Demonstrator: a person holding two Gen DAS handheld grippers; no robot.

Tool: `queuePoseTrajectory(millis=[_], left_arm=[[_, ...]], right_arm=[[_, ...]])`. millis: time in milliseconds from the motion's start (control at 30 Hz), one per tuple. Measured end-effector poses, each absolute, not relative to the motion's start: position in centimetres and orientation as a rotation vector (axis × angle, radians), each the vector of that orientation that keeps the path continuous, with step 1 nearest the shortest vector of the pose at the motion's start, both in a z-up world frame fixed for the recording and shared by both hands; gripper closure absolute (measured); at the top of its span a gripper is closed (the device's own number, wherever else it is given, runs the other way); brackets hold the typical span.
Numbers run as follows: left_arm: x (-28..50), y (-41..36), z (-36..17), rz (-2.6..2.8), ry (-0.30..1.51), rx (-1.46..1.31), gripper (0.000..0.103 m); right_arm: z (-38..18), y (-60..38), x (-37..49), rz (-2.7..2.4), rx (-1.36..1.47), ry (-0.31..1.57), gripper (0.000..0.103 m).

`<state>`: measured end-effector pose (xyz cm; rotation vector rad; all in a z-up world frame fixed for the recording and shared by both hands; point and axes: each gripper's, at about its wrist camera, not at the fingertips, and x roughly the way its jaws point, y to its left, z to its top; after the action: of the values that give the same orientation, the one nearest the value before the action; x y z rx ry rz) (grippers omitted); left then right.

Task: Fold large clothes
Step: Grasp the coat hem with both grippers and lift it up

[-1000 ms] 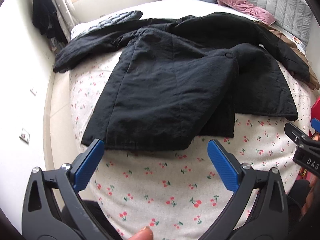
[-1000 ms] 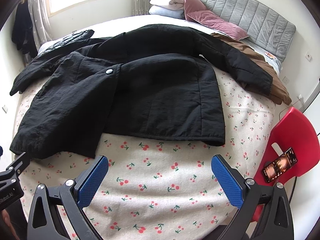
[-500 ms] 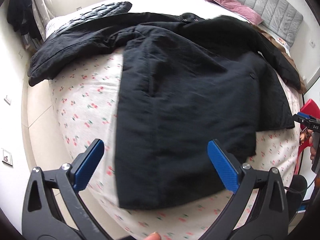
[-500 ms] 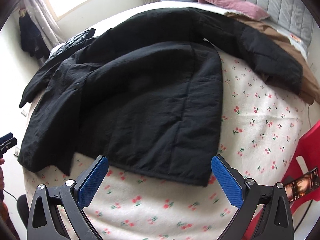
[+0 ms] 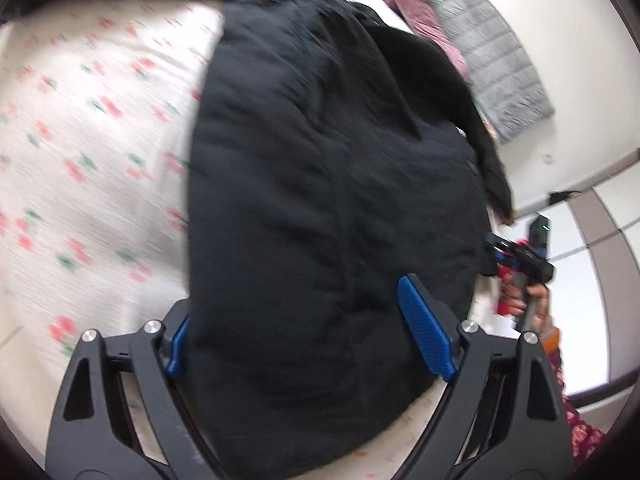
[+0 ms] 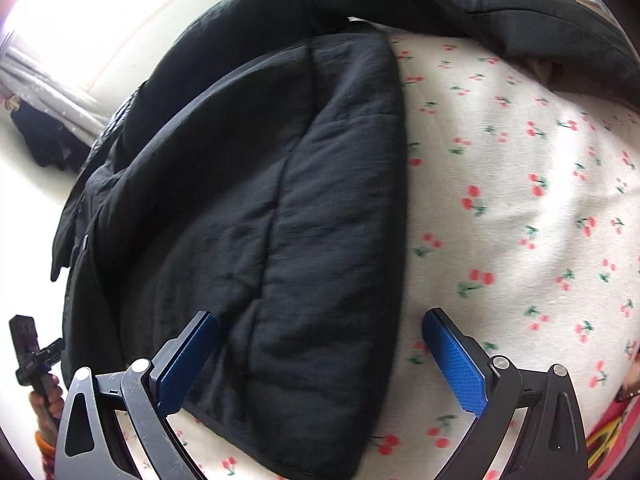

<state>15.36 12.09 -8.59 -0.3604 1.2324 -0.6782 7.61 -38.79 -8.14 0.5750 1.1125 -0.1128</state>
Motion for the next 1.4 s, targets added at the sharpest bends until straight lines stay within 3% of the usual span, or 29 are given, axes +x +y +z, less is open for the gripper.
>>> queuePoseTrajectory(millis=[33, 67, 100, 133, 167, 200, 267, 333, 533, 700, 800, 900, 1000, 1067, 1167, 1267, 1300, 1400], left_arm=[[14.7, 11.3, -8.5, -0.689, 1.227, -0.336, 0.016], [13.9, 10.4, -8.3, -0.701, 1.225, -0.301, 0.024], [13.5, 10.0, -8.1, -0.706, 1.231, -0.286, 0.029], [13.0, 9.6, -7.9, -0.703, 1.240, -0.281, 0.044], [12.8, 9.4, -7.9, -0.702, 1.256, -0.294, 0.064], [12.7, 9.3, -7.9, -0.692, 1.274, -0.310, 0.072], [12.3, 9.4, -6.7, -0.671, 1.271, -0.349, 0.084], [12.0, 9.6, -4.4, -0.678, 1.225, -0.372, 0.086], [9.4, 11.6, 4.5, -0.728, 1.067, -0.472, 0.087], [5.7, 12.0, 7.7, -0.738, 1.104, -0.402, 0.087], [3.5, 11.8, 6.3, -0.719, 1.187, -0.269, 0.086], [1.5, 10.2, 2.2, -0.659, 1.332, -0.082, 0.080], [0.5, 9.0, -1.3, -0.553, 1.414, 0.089, 0.067], [0.4, 8.6, -2.6, -0.503, 1.442, 0.159, 0.054], [1.3, 8.6, -0.9, -0.503, 1.424, 0.171, 0.044], [2.8, 8.5, 2.9, -0.483, 1.319, 0.228, 0.025], [3.6, 8.5, 3.5, -0.474, 1.287, 0.248, 0.024], [8.0, 7.0, 6.6, -0.450, 1.208, 0.279, 0.023]], right_arm=[[-8.1, -37.8, 7.7, -0.094, 0.561, 1.113, 0.014], [-7.9, -37.0, 7.8, -0.092, 0.543, 1.116, 0.021], [-7.8, -36.6, 7.7, -0.084, 0.542, 1.116, 0.042], [-7.6, -36.4, 7.5, -0.077, 0.557, 1.109, 0.060], [-7.4, -36.3, 7.2, -0.059, 0.588, 1.100, 0.071], [-6.9, -36.3, 6.7, -0.040, 0.622, 1.086, 0.086], [-4.7, -36.3, 5.8, -0.019, 0.606, 1.046, 0.090], [-1.4, -35.6, 4.2, 0.017, 0.584, 0.984, 0.092], [9.2, -36.3, -1.7, 0.018, 0.481, 0.816, 0.093], [13.6, -36.3, -5.9, -0.049, 0.416, 0.825, 0.093], [13.3, -36.5, -7.3, -0.108, 0.379, 0.927, 0.093], [9.0, -35.9, -7.5, -0.171, 0.314, 1.112, 0.092], [3.2, -34.7, -7.2, -0.229, 0.229, 1.314, 0.090], [-0.1, -34.5, -6.8, -0.264, 0.175, 1.431, 0.084], [-0.1, -34.3, -7.1, -0.275, 0.145, 1.462, 0.069], [3.7, -35.7, -6.0, -0.296, 0.136, 1.380, 0.044], [4.8, -36.3, -5.5, -0.309, 0.132, 1.348, 0.033], [8.2, -39.3, -2.9, -0.356, 0.164, 1.254, 0.028]])
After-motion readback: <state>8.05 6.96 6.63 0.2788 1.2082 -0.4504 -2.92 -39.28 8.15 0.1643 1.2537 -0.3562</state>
